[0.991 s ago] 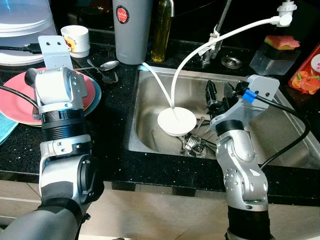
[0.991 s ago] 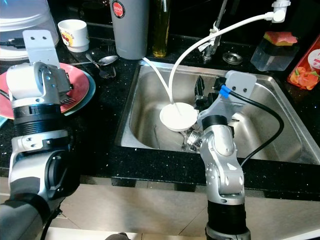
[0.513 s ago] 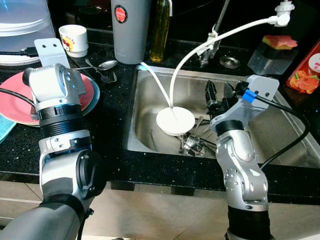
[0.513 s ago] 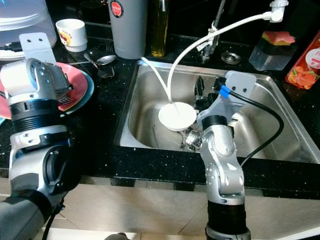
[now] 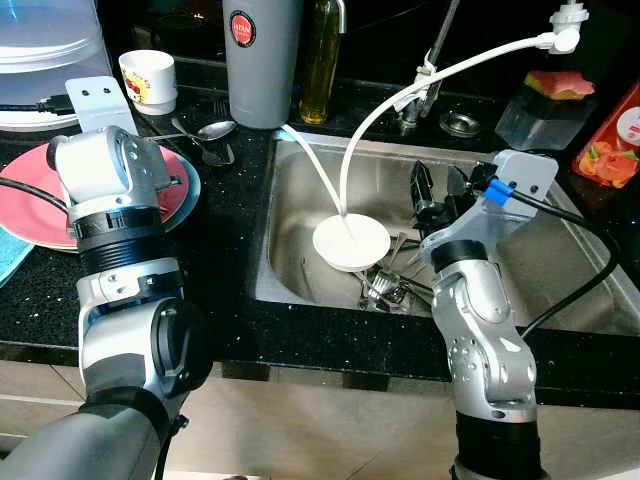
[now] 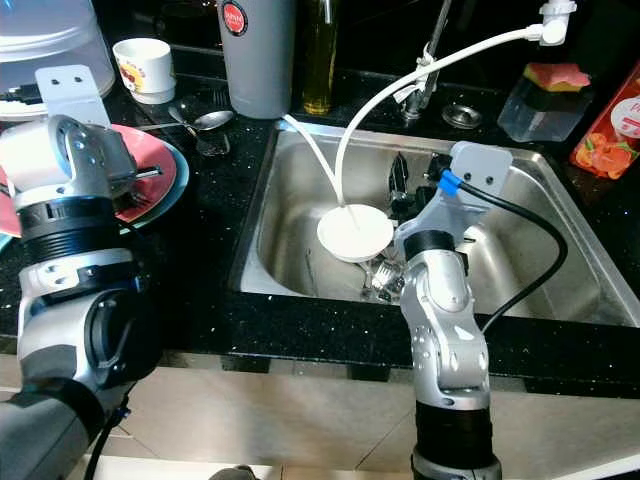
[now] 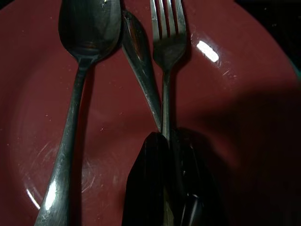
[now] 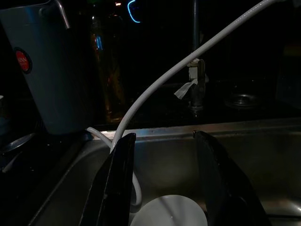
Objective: Kitchen organization
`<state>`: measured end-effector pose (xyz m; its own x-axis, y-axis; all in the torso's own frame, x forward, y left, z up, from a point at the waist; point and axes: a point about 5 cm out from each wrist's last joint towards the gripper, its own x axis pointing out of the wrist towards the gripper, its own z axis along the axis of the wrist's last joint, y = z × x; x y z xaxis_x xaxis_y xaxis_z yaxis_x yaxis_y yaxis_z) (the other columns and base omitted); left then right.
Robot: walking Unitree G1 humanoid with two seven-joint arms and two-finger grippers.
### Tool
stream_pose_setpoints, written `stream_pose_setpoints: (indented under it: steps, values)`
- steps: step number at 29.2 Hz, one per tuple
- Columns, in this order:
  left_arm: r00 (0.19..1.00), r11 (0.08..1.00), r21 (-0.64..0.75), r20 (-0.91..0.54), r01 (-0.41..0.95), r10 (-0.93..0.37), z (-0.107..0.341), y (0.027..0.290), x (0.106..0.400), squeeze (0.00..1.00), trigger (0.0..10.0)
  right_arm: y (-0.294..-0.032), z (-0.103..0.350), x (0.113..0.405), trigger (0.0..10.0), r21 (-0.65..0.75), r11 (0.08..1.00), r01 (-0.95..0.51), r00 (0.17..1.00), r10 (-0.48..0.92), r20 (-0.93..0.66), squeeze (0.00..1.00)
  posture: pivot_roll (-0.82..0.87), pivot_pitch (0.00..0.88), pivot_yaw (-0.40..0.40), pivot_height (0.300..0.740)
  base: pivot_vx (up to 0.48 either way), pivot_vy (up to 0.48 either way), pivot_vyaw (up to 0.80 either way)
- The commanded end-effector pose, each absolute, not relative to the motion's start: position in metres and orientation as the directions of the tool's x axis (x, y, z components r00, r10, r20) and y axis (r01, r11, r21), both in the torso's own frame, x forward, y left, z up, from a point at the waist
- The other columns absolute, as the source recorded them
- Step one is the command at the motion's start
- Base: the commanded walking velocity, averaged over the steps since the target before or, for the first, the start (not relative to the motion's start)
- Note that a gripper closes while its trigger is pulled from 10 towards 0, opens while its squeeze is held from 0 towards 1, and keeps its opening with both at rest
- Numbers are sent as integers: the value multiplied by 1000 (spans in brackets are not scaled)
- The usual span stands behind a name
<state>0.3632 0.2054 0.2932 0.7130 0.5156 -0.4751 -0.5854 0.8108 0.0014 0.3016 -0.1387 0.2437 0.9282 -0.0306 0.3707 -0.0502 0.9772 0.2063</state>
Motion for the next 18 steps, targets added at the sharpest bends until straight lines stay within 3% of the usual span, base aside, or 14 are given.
stream_pose_setpoints:
  steps: [1, 2, 5, 9, 11, 12, 16, 18]
  values:
    - [735, 834, 4, -471, -552, 488, 292, 196, 367, 0, 5176, -141, 245, 300, 10000, 198, 979, -47, 927, -31, 373, 0, 297, 71, -86, 740, 0, 0, 0]
    - [796, 848, 9, -340, -530, 501, 309, 193, 369, 0, 10000, -141, 245, 300, 10000, 197, 979, -48, 927, -29, 373, 0, 297, 68, -87, 740, 0, 0, 0]
    - [833, 857, 20, -224, -515, 506, 324, 188, 369, 0, 10000, -141, 245, 300, 10000, 197, 979, -49, 927, -28, 374, 0, 297, 68, -87, 740, 0, 0, 0]
    - [949, 949, -39, -55, -313, 311, 350, 163, 370, 0, 10000, -140, 246, 300, 10000, 196, 979, -53, 926, -25, 376, 0, 298, 62, -86, 740, 0, 0, 0]
    - [982, 980, -55, -16, -191, 190, 356, 151, 369, 0, 10000, -140, 246, 301, 10000, 196, 979, -54, 926, -25, 377, 0, 298, 57, -87, 740, 0, 0, 0]
    - [982, 980, -55, -16, -191, 190, 356, 151, 369, 0, 10000, -140, 246, 301, 10000, 196, 979, -54, 926, -25, 377, 0, 298, 57, -87, 740, 0, 0, 0]
    - [976, 969, 115, -22, 217, -216, 347, 109, 369, 0, 10000, -140, 247, 301, 10000, 195, 979, -54, 925, -24, 380, 0, 297, 50, -88, 740, 0, 0, 0]
    - [956, 943, 161, -48, 292, -289, 340, 101, 368, 0, 10000, -140, 247, 301, 10000, 194, 979, -54, 924, -24, 381, 0, 297, 50, -88, 740, 0, 0, 0]
